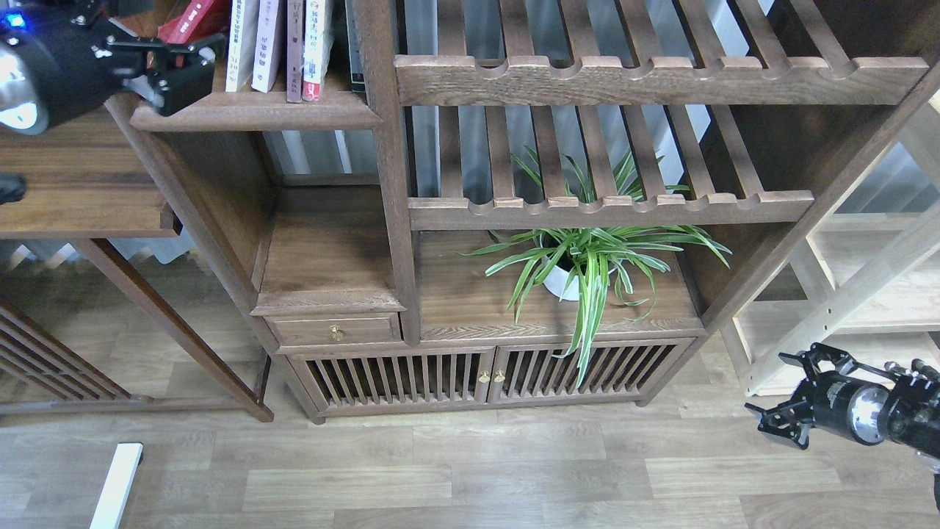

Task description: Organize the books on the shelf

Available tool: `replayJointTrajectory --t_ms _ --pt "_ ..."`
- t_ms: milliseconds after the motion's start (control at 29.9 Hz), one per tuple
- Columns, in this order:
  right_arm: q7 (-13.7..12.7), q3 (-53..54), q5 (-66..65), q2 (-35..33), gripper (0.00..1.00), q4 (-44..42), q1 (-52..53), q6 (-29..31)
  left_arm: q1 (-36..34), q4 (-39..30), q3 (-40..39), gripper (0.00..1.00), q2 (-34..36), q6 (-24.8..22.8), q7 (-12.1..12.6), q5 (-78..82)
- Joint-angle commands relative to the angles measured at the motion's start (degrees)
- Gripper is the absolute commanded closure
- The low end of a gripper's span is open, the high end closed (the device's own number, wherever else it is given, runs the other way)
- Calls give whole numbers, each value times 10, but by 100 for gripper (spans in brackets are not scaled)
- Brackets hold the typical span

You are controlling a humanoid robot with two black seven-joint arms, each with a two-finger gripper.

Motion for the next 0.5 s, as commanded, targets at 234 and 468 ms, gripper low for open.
replayJointTrajectory --t_ms 234,468 --pt "0 -1 -1 -1 0 -2 -10 0 92 -37 63 20 135 -141 -46 -31" --pt "0 0 -1 -1 0 -3 -25 0 135 -36 163 18 195 -239 -106 -30"
